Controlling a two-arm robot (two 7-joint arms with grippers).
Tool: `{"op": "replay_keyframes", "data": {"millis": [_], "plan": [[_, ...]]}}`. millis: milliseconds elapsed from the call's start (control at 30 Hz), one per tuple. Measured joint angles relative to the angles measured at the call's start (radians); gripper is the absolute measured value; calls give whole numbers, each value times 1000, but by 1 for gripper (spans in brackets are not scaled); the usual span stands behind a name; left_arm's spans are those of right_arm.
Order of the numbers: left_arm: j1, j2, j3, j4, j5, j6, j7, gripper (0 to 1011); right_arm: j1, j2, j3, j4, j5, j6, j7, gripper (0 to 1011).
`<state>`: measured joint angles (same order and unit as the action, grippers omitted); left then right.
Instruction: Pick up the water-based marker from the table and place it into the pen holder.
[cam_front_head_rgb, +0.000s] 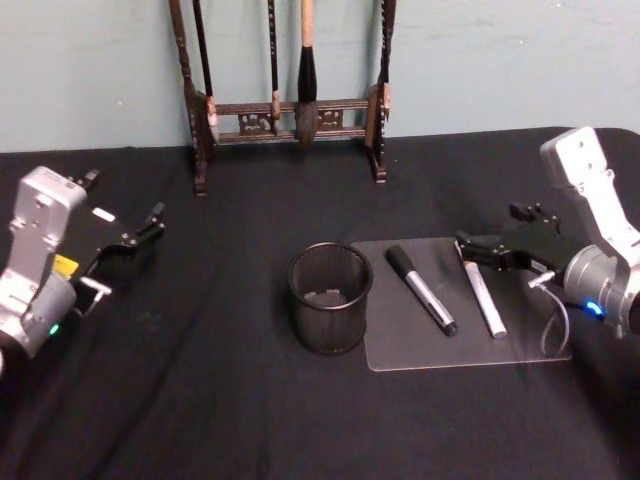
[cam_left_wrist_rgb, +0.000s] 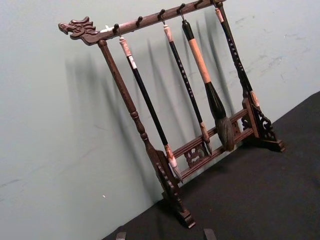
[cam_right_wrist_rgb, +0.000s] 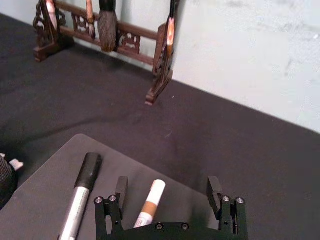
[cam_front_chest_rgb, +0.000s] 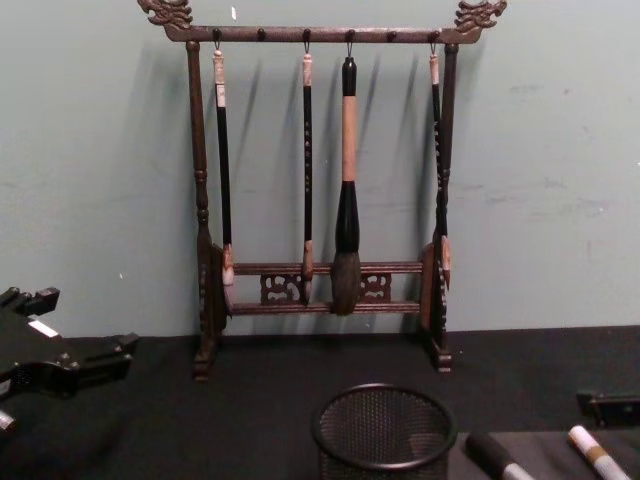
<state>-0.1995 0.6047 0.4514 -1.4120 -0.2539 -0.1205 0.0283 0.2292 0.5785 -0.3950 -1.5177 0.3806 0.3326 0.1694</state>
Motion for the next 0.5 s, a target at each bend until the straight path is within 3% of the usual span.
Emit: {"op": "replay_keyframes", "data": {"millis": [200, 500], "plan": [[0, 0, 0, 0, 0, 0, 0, 1001, 15, -23, -7, 8, -13, 68, 6, 1003], [0, 0, 0, 0, 0, 0, 0, 1001, 23, -50, -10, 24, -33, 118, 7, 1002]]}}
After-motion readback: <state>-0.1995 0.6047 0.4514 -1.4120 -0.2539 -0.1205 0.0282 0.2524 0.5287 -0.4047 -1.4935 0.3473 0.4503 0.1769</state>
